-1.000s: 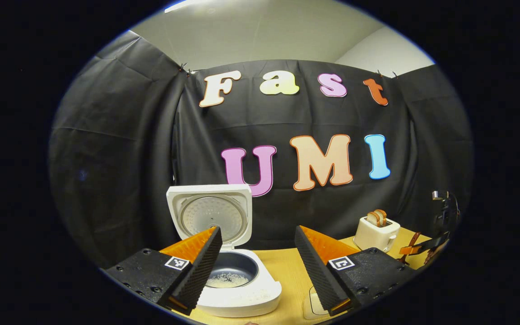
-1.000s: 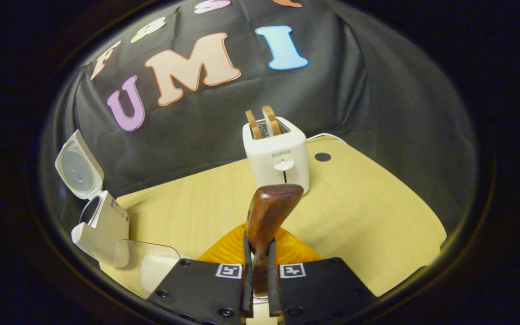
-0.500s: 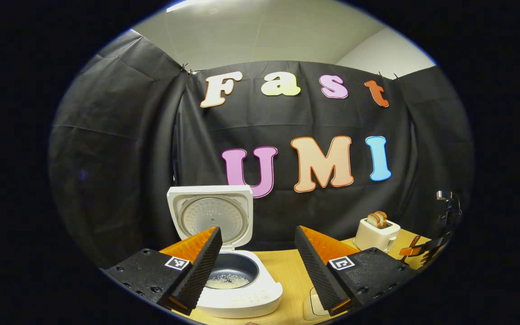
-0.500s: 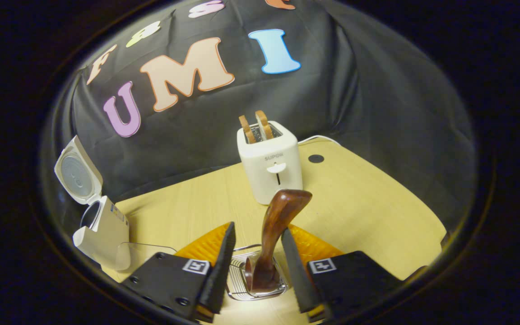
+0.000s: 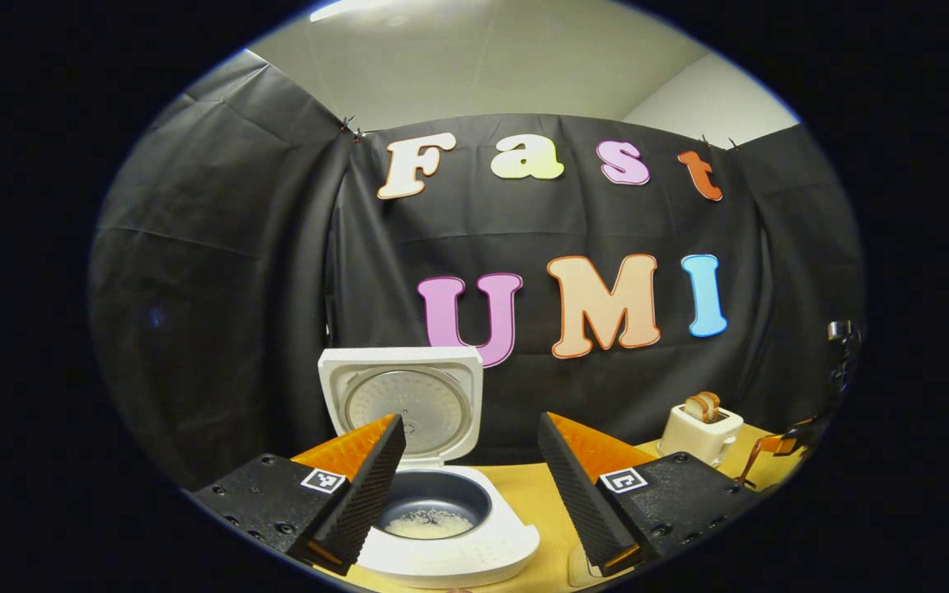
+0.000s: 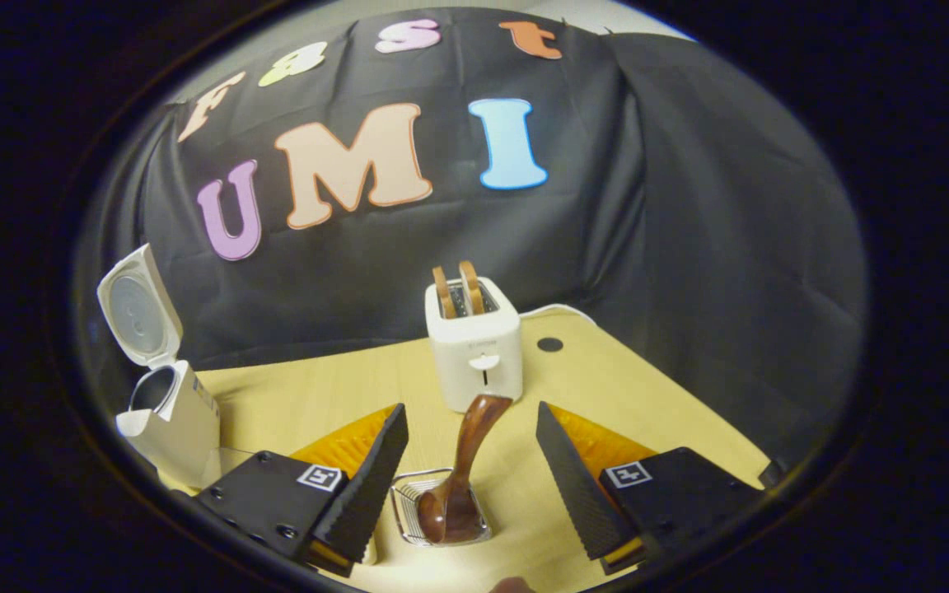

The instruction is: Close the left gripper, press the button to open the rice cooker; take a wooden spoon from the chopstick holder with the right hand, scoop a spoonful of rice and pour it into the rice cooker, then put the wooden spoon back into the chopstick holder.

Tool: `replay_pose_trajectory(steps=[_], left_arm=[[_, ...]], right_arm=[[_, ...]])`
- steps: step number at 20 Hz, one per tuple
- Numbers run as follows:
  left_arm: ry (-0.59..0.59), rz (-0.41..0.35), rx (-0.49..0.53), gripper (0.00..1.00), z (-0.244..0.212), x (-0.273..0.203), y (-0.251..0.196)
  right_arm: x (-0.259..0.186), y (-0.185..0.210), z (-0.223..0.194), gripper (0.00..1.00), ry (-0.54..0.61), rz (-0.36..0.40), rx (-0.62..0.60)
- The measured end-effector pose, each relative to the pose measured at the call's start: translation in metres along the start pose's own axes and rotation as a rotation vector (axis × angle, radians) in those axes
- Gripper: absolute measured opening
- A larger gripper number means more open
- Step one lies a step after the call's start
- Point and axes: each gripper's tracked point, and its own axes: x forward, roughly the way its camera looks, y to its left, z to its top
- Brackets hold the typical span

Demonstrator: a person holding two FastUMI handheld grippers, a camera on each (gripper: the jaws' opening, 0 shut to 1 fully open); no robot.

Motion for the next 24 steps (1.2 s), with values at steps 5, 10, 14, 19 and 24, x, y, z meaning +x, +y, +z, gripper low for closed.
replay_pose_trajectory(steps=[5, 10, 14, 19, 24], left_arm=[[-0.029, 0.069, 0.008, 0.94, 0.019, 0.030, 0.038], [-0.055, 0.113, -0.019, 0.94, 0.036, 0.061, 0.066], [-0.048, 0.124, -0.060, 0.93, 0.041, 0.091, 0.083], [-0.050, 0.104, -0.051, 0.93, 0.050, 0.131, 0.090], [-0.039, 0.098, -0.088, 0.92, 0.052, 0.176, 0.094]], right_arm=[[-0.023, 0.015, 0.032, 0.99, -0.085, 0.023, -0.065], [-0.034, 0.020, 0.030, 0.99, -0.086, 0.027, -0.101], [-0.041, 0.022, 0.028, 0.99, -0.075, 0.027, -0.113], [-0.056, 0.019, 0.024, 1.00, -0.080, 0.013, -0.136], [-0.063, 0.015, 0.015, 1.00, -0.070, -0.010, -0.137]])
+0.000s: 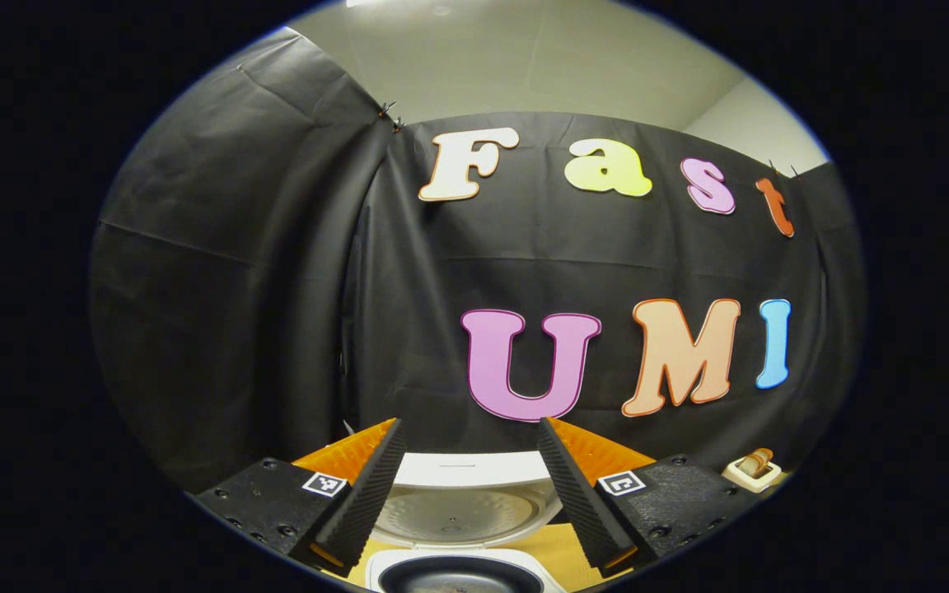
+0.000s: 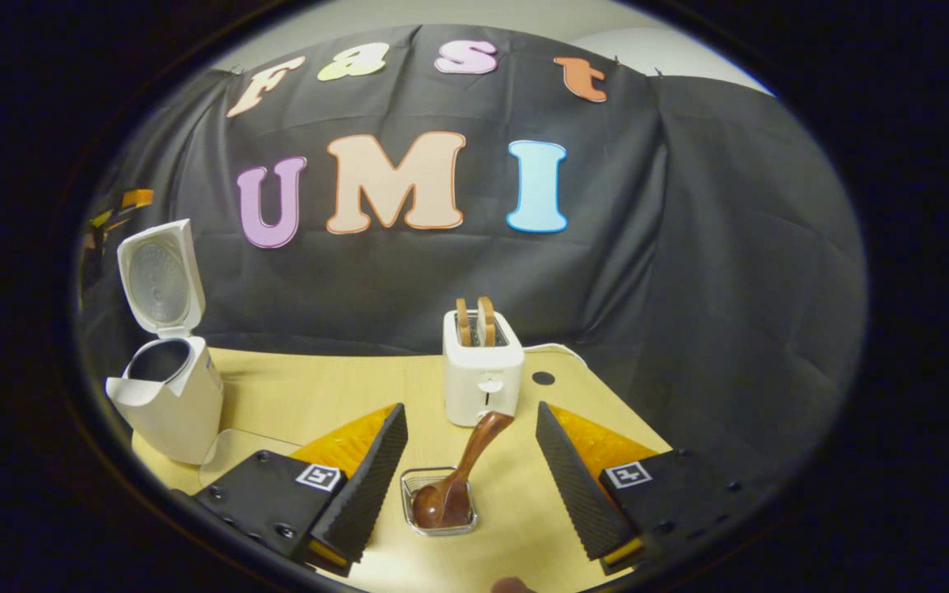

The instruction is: Close the left gripper, press the button to open the rice cooker; take a wooden spoon from the chopstick holder with the right hand, scoop a spoonful of rice and pour it into the rice cooker, then put the wooden spoon back into the chopstick holder.

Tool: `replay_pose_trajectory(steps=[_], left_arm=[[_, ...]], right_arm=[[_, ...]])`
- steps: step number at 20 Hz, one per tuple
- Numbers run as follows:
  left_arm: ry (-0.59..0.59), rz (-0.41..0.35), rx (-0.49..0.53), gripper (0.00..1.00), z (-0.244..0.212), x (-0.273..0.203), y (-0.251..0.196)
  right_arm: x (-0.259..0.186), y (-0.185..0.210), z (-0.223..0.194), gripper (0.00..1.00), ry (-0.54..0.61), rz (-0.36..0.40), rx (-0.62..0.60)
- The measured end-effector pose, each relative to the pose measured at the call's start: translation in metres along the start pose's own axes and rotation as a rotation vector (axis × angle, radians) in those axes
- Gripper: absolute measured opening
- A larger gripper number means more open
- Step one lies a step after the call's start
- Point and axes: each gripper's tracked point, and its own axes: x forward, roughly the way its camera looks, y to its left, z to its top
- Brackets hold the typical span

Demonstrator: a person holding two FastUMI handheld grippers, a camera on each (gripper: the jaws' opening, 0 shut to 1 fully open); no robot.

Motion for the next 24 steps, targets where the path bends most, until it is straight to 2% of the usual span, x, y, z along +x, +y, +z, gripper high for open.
replay_pose_trajectory(steps=[4, 9, 11, 15, 20, 24], left_arm=[[0.045, 0.018, 0.061, 0.92, -0.019, 0.033, 0.010], [0.119, 0.037, 0.063, 0.93, -0.050, 0.050, 0.017], [0.117, 0.038, 0.066, 0.94, -0.048, 0.052, 0.018], [0.134, 0.010, 0.037, 0.94, -0.048, 0.041, 0.016], [0.144, 0.015, 0.057, 0.95, -0.051, 0.030, 0.013], [0.136, 0.009, 0.062, 0.95, -0.053, 0.003, 0.010]], right_arm=[[-0.003, -0.006, -0.009, 1.00, 0.017, -0.018, -0.010], [-0.003, -0.006, -0.012, 1.00, 0.022, -0.027, -0.011], [-0.002, -0.004, -0.012, 1.00, 0.023, -0.021, -0.009], [0.000, 0.012, -0.002, 0.99, -0.003, 0.027, 0.023], [0.003, 0.031, 0.002, 0.99, -0.015, 0.084, 0.024], [0.005, 0.035, 0.002, 0.99, -0.013, 0.108, 0.024]])
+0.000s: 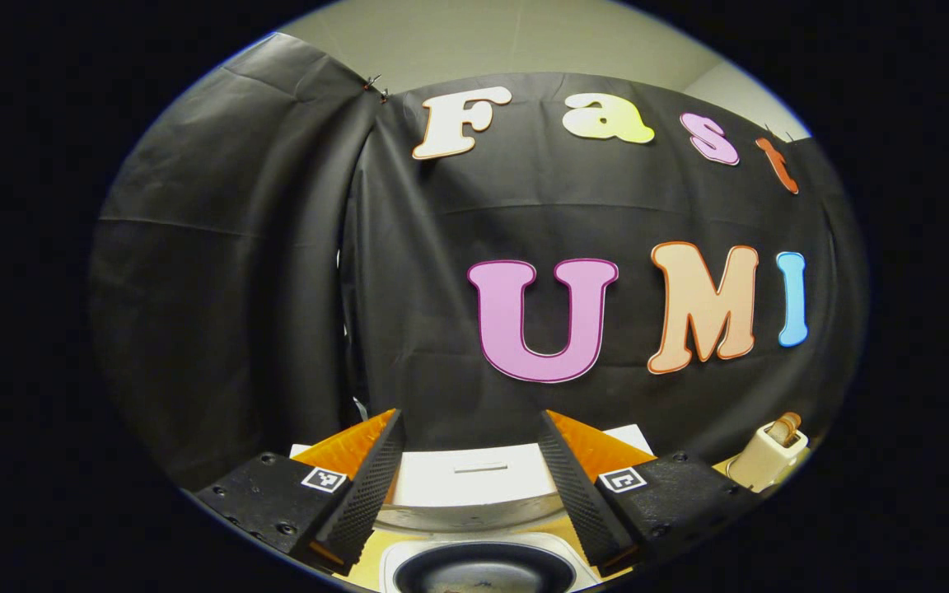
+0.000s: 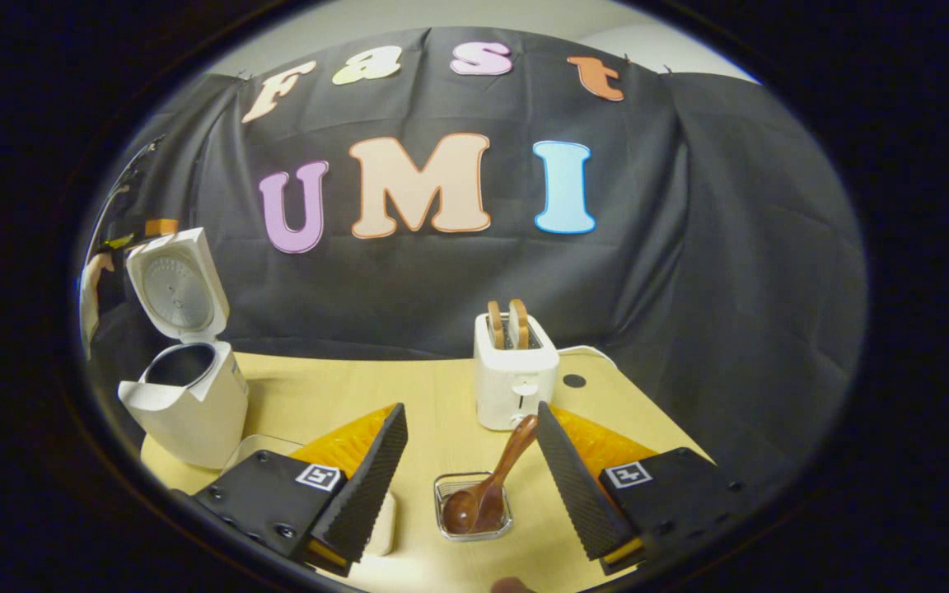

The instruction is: Close the left gripper, press the button to open the rice cooker; take a wooden spoon from the chopstick holder with the right hand, scoop a spoonful of rice and pour it into the rice cooker, then put the wooden spoon back into the chopstick holder.

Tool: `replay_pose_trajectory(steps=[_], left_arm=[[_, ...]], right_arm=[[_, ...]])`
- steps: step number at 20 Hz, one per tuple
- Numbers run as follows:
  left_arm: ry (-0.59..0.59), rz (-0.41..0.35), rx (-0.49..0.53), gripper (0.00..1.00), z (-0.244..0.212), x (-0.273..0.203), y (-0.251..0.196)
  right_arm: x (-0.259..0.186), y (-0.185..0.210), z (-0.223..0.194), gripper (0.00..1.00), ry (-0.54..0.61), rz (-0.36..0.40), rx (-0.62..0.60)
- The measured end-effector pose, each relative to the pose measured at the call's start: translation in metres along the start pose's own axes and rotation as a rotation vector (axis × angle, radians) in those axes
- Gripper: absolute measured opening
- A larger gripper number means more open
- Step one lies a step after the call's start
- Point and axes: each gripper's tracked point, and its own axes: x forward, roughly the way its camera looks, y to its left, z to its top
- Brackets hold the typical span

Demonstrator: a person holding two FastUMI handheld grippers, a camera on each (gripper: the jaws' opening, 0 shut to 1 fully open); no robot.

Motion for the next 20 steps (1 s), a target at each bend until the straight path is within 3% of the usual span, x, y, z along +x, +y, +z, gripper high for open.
replay_pose_trajectory(steps=[20], left_arm=[[0.111, -0.005, -0.019, 0.95, -0.072, -0.107, -0.021]], right_arm=[[-0.013, 0.019, 0.002, 1.00, -0.006, 0.116, -0.007]])
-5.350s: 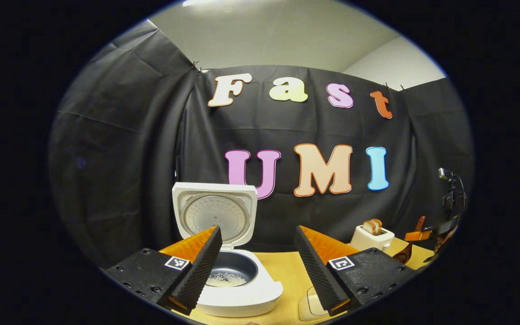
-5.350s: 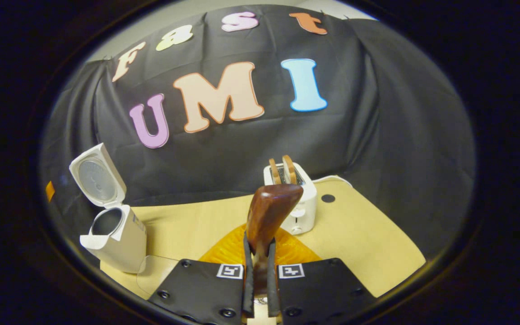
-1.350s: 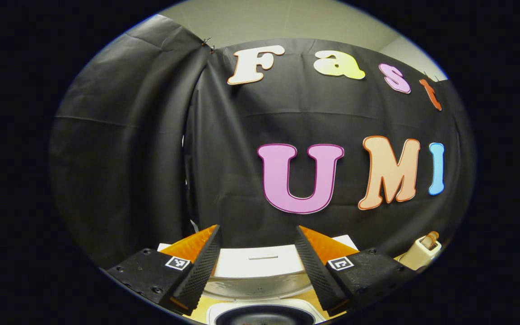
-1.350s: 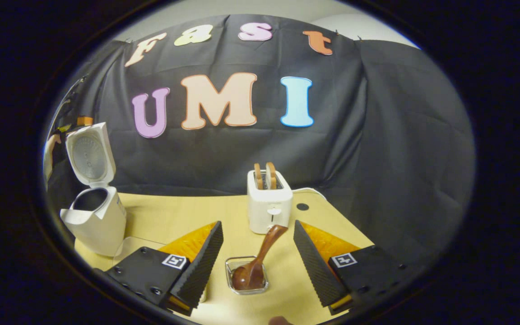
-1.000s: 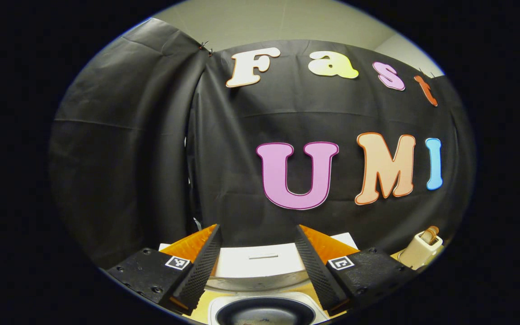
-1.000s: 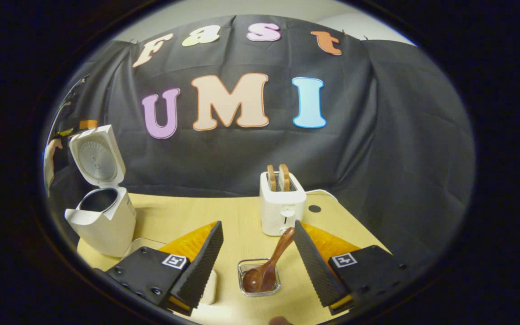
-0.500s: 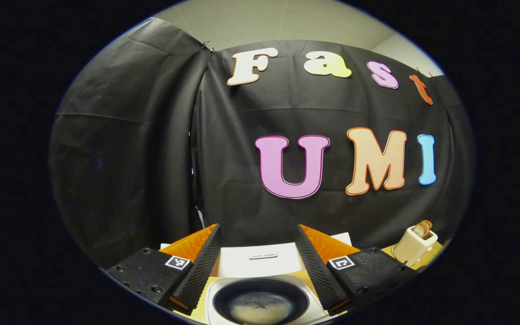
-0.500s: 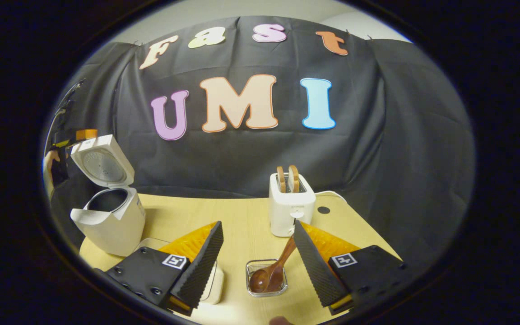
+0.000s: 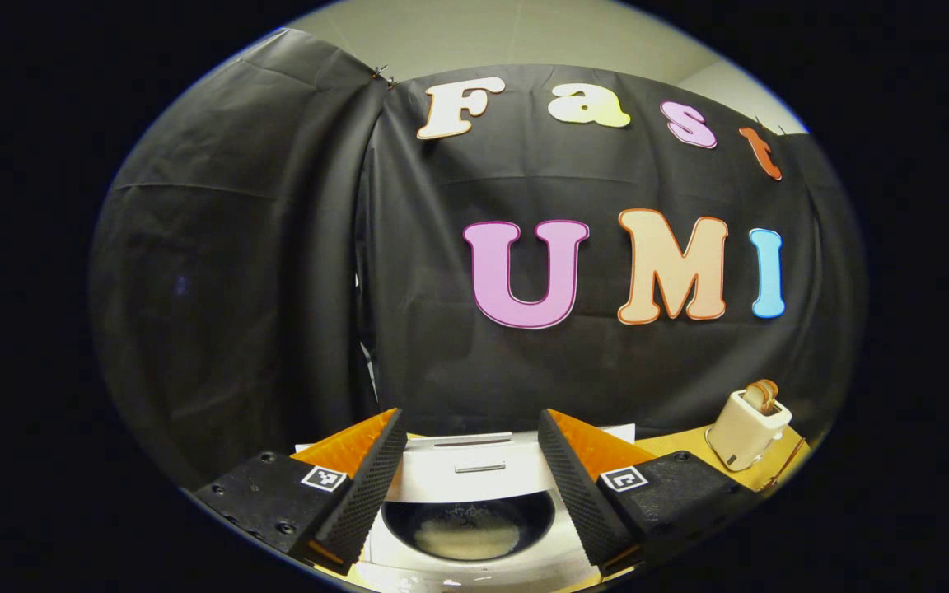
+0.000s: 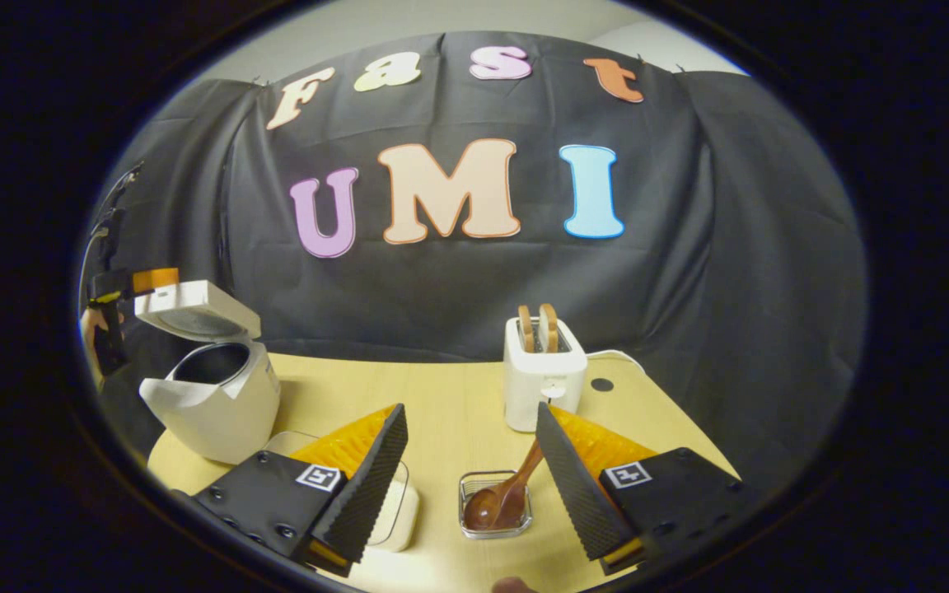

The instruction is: Close the left gripper, press the button to open the rice cooker; take a wooden spoon from the chopstick holder with the right hand, scoop a spoonful of rice and pour it into the rice cooker, then put the wooden spoon back into the chopstick holder.

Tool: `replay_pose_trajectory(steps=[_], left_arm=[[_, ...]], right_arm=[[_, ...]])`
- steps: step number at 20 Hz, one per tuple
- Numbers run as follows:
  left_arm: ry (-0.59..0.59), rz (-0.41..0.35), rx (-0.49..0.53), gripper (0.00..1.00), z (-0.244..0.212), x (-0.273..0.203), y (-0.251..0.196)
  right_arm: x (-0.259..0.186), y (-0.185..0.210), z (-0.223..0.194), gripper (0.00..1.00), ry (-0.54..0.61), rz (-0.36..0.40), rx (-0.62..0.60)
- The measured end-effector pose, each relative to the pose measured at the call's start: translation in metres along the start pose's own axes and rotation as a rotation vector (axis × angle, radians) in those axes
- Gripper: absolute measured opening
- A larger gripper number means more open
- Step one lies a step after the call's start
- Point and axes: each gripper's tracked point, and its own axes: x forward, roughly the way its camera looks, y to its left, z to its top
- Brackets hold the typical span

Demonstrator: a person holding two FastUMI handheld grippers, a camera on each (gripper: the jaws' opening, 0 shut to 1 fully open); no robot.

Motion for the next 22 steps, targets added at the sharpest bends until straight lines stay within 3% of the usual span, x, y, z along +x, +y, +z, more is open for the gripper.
replay_pose_trajectory(steps=[10, 22], left_arm=[[0.131, 0.006, -0.030, 0.95, -0.062, -0.026, -0.002], [0.252, 0.009, -0.021, 0.95, -0.112, -0.021, -0.001]], right_arm=[[-0.007, 0.004, 0.002, 1.00, -0.003, 0.021, -0.008], [-0.002, 0.010, -0.004, 1.00, 0.019, 0.027, -0.021]])
